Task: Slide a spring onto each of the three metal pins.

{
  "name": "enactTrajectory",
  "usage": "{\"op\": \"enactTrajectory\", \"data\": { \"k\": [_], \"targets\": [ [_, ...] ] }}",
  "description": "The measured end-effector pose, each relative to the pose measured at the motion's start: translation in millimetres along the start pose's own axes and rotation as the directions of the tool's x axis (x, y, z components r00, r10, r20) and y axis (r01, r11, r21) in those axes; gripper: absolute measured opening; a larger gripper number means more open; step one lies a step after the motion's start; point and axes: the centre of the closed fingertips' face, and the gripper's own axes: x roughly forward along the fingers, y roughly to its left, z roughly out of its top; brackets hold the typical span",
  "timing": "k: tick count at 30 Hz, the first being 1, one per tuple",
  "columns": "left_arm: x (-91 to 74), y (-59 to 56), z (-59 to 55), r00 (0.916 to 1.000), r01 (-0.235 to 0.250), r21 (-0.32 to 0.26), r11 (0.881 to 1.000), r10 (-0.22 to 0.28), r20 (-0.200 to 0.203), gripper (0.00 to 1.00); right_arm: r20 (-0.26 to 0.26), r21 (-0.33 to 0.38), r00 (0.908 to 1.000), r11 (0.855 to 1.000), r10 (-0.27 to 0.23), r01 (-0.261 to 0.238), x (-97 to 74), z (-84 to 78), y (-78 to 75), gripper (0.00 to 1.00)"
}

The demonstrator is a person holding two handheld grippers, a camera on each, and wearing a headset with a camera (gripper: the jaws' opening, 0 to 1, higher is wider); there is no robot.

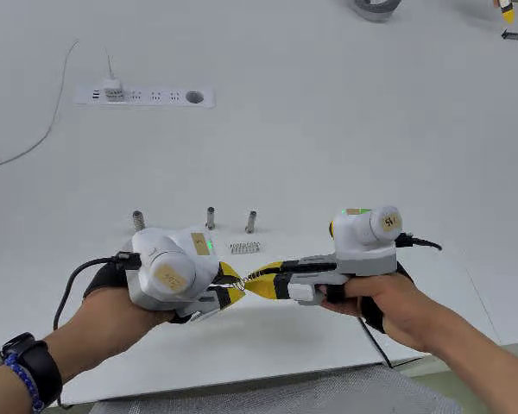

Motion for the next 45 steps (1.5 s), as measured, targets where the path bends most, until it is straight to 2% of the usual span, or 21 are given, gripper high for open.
{"op": "enactTrajectory", "data": {
  "k": [10, 13, 20, 27, 29, 30, 34, 36, 40, 41, 45],
  "targets": [
    [-6.2, 4.3, 10.4, 0.9989, 0.003, -0.019, 1.000, -0.002, 0.047, 0.09, -0.090, -0.145, 0.9955, 0.989, -0.028, 0.015, -1.7, 10.5, 4.4, 0.12],
    [-7.5, 4.9, 12.4, 0.9982, 0.007, -0.022, 1.000, -0.006, 0.059, 0.09, -0.135, -0.200, 0.9900, 0.980, -0.039, 0.012, -2.7, 10.3, 4.8, 0.12],
    [-8.9, 4.4, 19.1, 0.9958, 0.021, -0.034, 0.999, -0.018, 0.090, 0.09, -0.196, -0.274, 0.9799, 0.961, -0.035, -0.021, -5.2, 13.7, 8.4, 0.13],
    [-10.1, 1.8, 30.6, 0.9917, 0.043, -0.026, 0.999, -0.039, 0.122, 0.09, -0.294, -0.395, 0.9552, 0.915, -0.036, -0.087, -9.9, 14.7, 11.5, 0.13],
    [-10.3, 1.4, 32.9, 0.9907, 0.047, -0.022, 0.999, -0.044, 0.129, 0.09, -0.324, -0.423, 0.9455, 0.900, -0.036, -0.110, -11.4, 13.8, 12.2, 0.13],
    [-10.2, 1.1, 33.2, 0.9905, 0.050, -0.020, 0.999, -0.047, 0.129, 0.09, -0.330, -0.424, 0.9434, 0.898, -0.034, -0.116, -11.5, 14.0, 12.9, 0.13],
    [-11.8, -0.2, 35.8, 0.9886, 0.059, -0.016, 0.998, -0.056, 0.140, 0.09, -0.364, -0.453, 0.9309, 0.878, -0.027, -0.152, -12.8, 14.1, 14.1, 0.13],
    [-12.5, -0.8, 35.8, 0.9876, 0.065, -0.013, 0.998, -0.063, 0.144, 0.09, -0.382, -0.475, 0.9240, 0.862, -0.024, -0.174, -12.6, 13.1, 15.4, 0.13],
    [-14.2, -3.2, 35.2, 0.9864, 0.079, -0.007, 0.997, -0.077, 0.145, 0.09, -0.413, -0.490, 0.9103, 0.847, -0.020, -0.204, -11.6, 10.1, 17.0, 0.13],
    [-14.9, -3.5, 34.8, 0.9859, 0.083, -0.005, 0.997, -0.081, 0.146, 0.09, -0.422, -0.499, 0.9064, 0.839, -0.018, -0.216, -11.4, 9.0, 17.9, 0.13],
    [-16.7, -4.0, 33.1, 0.9844, 0.094, -0.010, 0.995, -0.092, 0.150, 0.09, -0.434, -0.517, 0.9006, 0.825, -0.021, -0.230, -10.2, 7.3, 19.0, 0.12]
  ]
}}
